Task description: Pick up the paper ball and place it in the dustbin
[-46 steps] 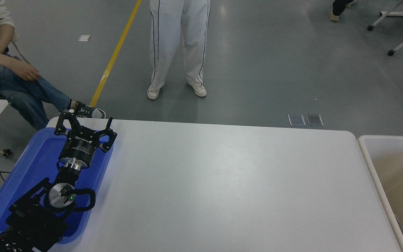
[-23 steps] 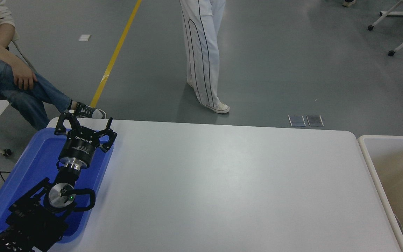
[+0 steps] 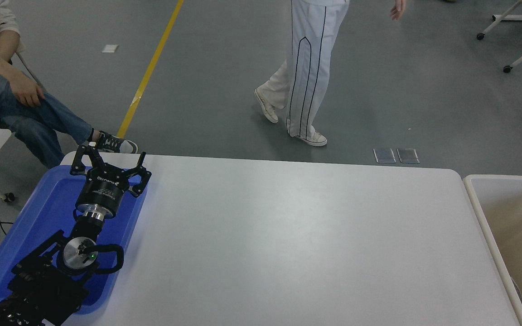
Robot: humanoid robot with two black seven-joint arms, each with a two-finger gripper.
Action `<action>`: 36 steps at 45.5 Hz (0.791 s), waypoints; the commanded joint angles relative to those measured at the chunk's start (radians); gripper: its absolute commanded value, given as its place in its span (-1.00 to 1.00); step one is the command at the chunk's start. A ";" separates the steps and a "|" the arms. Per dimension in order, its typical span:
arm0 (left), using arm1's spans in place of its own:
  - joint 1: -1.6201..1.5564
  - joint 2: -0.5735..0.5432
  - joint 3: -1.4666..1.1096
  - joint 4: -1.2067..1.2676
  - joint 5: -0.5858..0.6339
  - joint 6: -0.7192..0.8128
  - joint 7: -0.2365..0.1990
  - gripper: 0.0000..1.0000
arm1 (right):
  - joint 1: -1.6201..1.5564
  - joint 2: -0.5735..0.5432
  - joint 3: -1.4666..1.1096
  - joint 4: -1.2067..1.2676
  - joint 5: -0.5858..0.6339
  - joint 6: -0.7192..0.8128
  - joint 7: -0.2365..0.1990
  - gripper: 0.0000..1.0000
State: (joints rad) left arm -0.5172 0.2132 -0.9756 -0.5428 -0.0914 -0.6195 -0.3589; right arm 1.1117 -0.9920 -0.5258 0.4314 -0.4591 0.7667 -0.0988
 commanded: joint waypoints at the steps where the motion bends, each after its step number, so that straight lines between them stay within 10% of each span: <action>1: 0.000 0.000 0.000 0.000 0.001 0.000 0.000 1.00 | -0.203 0.105 0.158 -0.151 0.056 -0.108 0.001 -1.00; 36: -0.001 0.000 0.000 0.000 -0.001 0.000 0.000 1.00 | -0.500 0.407 0.196 -0.249 0.189 -0.780 0.008 -1.00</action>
State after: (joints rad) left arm -0.5181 0.2132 -0.9756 -0.5430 -0.0919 -0.6196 -0.3590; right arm 0.6830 -0.6704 -0.3449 0.2209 -0.2790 0.1552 -0.0942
